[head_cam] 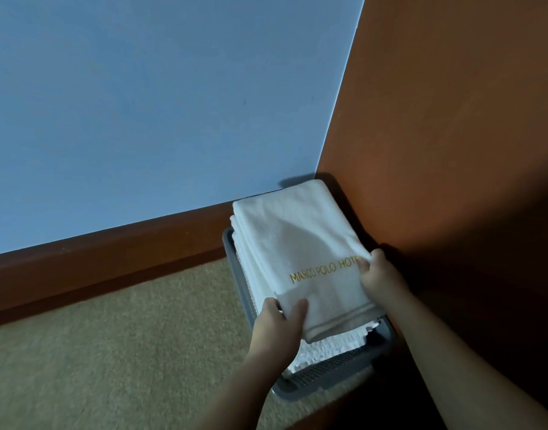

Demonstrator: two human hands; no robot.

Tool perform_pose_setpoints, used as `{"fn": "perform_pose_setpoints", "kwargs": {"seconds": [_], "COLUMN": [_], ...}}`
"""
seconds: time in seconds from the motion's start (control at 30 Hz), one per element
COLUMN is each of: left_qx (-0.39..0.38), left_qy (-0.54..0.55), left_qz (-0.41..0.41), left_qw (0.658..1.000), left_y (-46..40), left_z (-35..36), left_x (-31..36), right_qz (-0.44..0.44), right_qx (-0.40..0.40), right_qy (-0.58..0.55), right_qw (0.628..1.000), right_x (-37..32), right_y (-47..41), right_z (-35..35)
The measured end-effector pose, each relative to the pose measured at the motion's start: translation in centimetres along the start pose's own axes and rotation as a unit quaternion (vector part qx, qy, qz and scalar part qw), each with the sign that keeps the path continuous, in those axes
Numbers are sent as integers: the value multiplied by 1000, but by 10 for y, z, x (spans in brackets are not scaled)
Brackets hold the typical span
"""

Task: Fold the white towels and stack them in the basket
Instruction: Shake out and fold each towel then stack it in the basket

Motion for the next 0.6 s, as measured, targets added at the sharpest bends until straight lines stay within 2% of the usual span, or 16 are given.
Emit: {"fn": "perform_pose_setpoints", "kwargs": {"seconds": [0.23, 0.33, 0.4, 0.43, 0.5, 0.6], "left_qx": [6, 83, 154, 165, 119, 35], "left_qy": [-63, -83, -144, -183, -292, -461], "left_qz": [-11, 46, 141, 193, 256, 254], "left_qw": [998, 992, 967, 950, 914, 850], "left_y": [12, 8, 9, 8, -6, -53], "left_z": [0, -13, -26, -28, -18, -1], "left_x": [-39, -25, 17, 42, 83, 110], "right_qz": [-25, -29, -74, -115, -189, -215], "right_qx": [45, 53, 69, 78, 54, -31], "right_qy": [89, 79, 77, 72, 52, 74], "right_qw": [995, 995, 992, 988, 979, 973], "right_x": [6, -9, -34, -50, -83, -118], "right_y": [30, 28, 25, 24, 21, -2], "right_z": [-1, -12, -27, -33, -34, -8]}}
Point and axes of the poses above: each hand's wrist, its own y-axis away from the middle knuckle, its own z-axis out of the palm, x = y × z, the point moved 9 cm from there along -y, towards the middle knuckle, and after that the axes turned 4 degrees about y, right-handed, at the moved point
